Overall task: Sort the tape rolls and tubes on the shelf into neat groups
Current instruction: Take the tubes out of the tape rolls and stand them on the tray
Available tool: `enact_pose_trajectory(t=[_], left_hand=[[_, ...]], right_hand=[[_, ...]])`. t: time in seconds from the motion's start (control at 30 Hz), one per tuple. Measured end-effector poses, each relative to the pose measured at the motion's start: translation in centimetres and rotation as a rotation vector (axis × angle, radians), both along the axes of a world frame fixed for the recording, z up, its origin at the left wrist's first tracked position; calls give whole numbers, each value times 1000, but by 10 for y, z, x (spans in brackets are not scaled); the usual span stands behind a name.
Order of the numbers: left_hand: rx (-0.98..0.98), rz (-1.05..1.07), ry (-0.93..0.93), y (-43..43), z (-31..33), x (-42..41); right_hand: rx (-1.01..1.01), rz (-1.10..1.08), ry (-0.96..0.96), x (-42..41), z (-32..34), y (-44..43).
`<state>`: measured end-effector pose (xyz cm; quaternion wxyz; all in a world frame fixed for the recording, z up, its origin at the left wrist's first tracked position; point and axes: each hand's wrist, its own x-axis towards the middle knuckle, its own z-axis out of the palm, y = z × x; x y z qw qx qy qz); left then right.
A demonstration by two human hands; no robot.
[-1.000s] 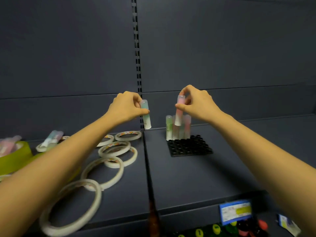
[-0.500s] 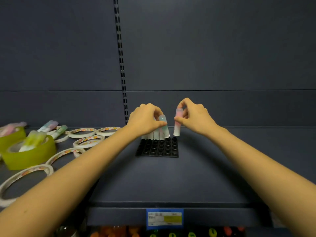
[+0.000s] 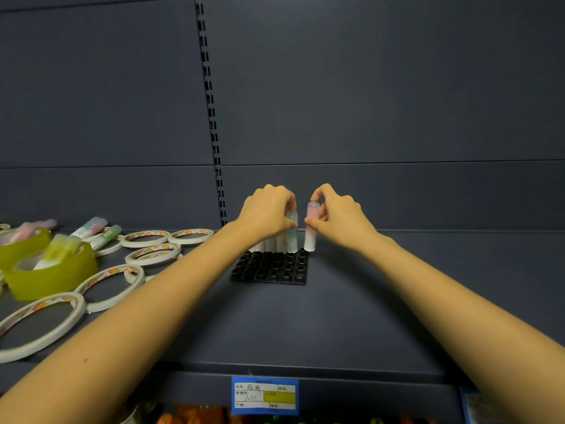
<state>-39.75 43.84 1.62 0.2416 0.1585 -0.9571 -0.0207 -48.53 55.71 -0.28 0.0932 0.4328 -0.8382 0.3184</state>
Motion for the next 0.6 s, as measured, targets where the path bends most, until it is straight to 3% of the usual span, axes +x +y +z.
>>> enact_pose_trajectory(t=[0.17,0.33,0.47,0.6], left_hand=[[-79,-21,-7,-1,-2,-9],[-331,9,-45,-8,-12,-11],[-367,14,-68,-16,-16,-8],[-336,0,-115,-20,-19,-4]], right_hand=[[-30,8,-23,-2,-4,-4],[-53,13,-11,-4,-9,-9],[-33,22,-5,-6,-15,-12],[50,-11,155,-7,-17,-14]])
